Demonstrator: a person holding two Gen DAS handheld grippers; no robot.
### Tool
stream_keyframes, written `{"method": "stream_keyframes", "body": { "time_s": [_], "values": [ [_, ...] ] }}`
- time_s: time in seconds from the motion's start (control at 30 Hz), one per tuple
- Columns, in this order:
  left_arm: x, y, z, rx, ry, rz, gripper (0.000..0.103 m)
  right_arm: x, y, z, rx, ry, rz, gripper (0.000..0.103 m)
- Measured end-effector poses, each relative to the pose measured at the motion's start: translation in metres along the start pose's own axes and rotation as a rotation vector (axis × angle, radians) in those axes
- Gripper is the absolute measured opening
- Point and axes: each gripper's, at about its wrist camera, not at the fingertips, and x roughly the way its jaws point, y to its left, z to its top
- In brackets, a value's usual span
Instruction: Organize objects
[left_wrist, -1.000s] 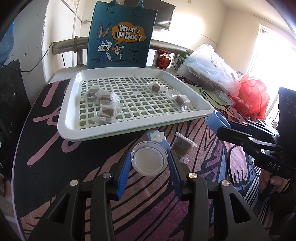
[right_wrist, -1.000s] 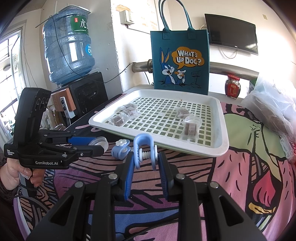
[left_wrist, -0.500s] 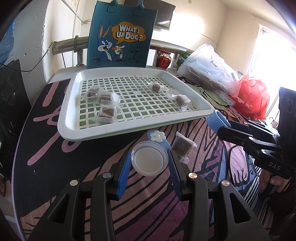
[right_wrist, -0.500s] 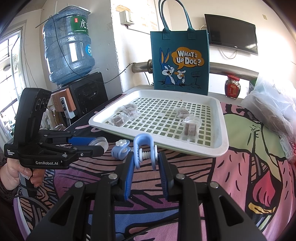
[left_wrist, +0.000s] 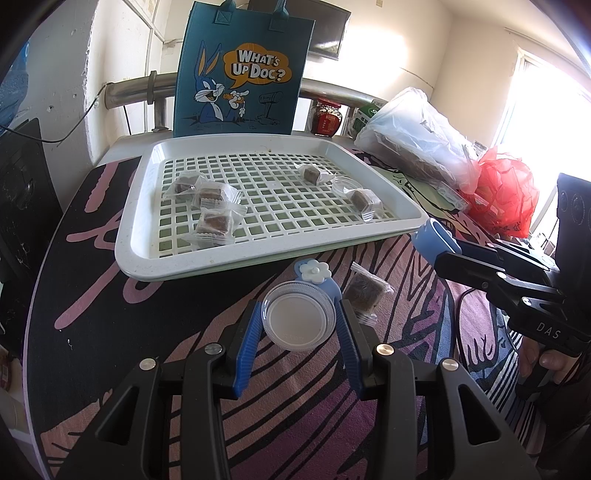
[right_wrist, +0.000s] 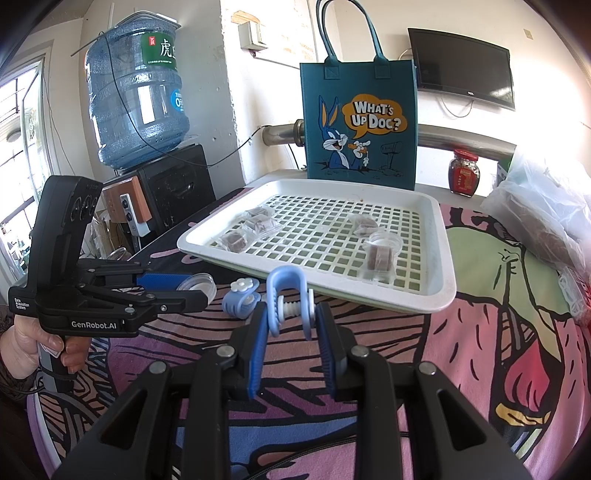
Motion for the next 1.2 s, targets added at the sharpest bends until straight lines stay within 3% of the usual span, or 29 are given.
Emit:
{"method": "stream_keyframes", "body": {
  "time_s": [1.2],
  "values": [
    [0.0011, 0.0029, -0.0005, -0.006, 0.006, -0.001, 0.039, -0.0004, 0.0002, 0.0001, 0.001, 0.001, 0.001, 0.025]
  ]
}}
